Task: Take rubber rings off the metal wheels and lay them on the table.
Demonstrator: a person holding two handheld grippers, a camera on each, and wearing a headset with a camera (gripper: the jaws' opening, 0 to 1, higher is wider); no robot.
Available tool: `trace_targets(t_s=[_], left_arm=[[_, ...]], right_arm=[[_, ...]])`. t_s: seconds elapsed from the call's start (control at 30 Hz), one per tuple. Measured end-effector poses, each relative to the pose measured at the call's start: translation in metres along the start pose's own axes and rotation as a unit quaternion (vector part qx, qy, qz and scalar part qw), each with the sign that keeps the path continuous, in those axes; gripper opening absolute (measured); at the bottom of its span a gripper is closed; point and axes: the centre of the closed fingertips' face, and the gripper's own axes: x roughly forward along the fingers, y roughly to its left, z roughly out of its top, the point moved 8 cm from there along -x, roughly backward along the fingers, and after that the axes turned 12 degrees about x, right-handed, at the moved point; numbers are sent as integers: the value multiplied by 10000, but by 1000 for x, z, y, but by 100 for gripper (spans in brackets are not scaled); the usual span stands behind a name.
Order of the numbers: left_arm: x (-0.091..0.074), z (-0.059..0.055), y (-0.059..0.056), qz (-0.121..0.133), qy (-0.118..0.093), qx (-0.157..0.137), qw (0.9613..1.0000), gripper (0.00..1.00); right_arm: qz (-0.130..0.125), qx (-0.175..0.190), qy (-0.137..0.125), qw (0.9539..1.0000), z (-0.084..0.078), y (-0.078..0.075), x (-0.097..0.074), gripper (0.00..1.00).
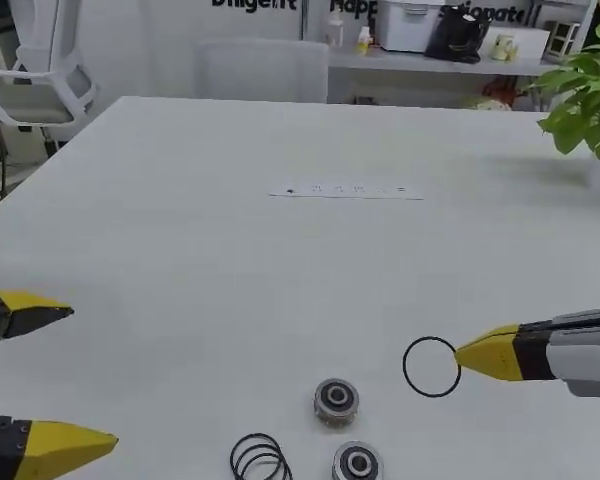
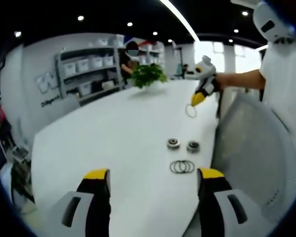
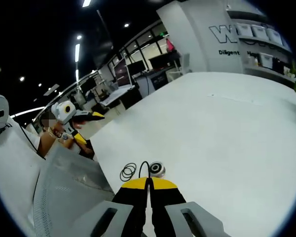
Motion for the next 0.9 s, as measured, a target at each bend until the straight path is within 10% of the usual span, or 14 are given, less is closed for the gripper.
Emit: trace_targets(t_s=[0.43,0.9], left_arm=[[-1,-20,-20,85,63,-364,9993,73],[-4,-26,-36,122,-32,-657,9978,74]], right_arm=[[213,-546,186,9981,15,34,-2,0],[500,-1169,768,9889,15,55,36,0]])
